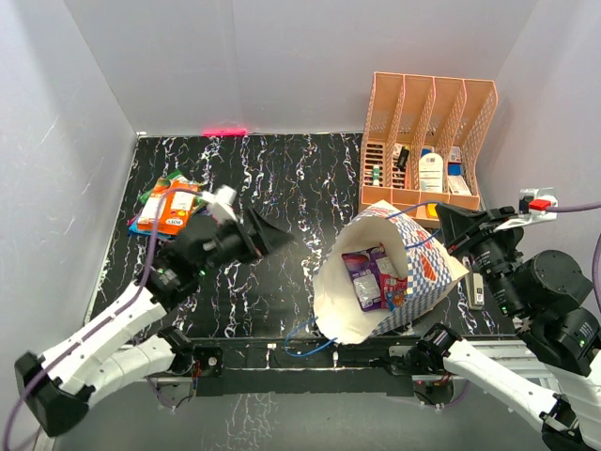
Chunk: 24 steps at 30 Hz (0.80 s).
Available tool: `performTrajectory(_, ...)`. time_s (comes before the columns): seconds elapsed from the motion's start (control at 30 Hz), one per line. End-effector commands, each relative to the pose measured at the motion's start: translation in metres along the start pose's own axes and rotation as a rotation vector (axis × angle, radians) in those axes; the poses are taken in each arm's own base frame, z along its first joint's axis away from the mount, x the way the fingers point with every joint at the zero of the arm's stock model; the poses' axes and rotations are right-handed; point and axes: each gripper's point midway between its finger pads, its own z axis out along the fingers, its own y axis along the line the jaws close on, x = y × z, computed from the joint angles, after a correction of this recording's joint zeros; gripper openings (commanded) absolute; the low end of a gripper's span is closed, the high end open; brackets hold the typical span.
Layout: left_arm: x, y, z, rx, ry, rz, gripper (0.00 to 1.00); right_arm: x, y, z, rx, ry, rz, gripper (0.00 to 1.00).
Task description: Take the snacks out of the paper bag
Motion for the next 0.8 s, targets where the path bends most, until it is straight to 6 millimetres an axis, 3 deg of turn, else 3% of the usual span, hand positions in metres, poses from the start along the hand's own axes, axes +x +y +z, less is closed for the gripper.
performTrajectory(0.0,0.057,-0.073,0.009,0.165,0.033,0.089,0.85,-0.014,0.004,0.007,0.015,-0.043,0.058,0.07)
performTrajectory(0.07,0.095,-0.088,0.014,0.145,0.066,0.182,0.85,-0.013,0.004,0.006,0.015,-0.038,0.063,0.07)
performTrajectory(0.17,0.131,-0.097,0.023,0.136,0.059,0.233,0.84,-0.013,0.003,0.005,0.016,-0.041,0.077,0.07)
performTrajectory(0.3,0.164,-0.078,0.048,-0.007,0.045,0.232,0.73,-0.017,0.0,0.002,0.03,-0.048,0.075,0.07)
performTrajectory(0.37,0.175,-0.066,0.061,-0.109,0.005,0.294,0.72,-0.021,-0.001,0.001,0.035,-0.056,0.073,0.07)
performTrajectory(0.4,0.184,-0.049,0.069,-0.192,0.009,0.31,0.72,-0.022,-0.001,0.001,0.034,-0.056,0.069,0.07)
performTrajectory(0.6,0.209,-0.034,0.1,-0.31,0.004,0.399,0.82,-0.022,0.004,0.003,0.017,-0.047,0.058,0.07)
performTrajectory(0.77,0.214,-0.018,0.126,-0.358,-0.05,0.477,0.69,-0.021,0.008,0.004,-0.004,-0.044,0.061,0.07)
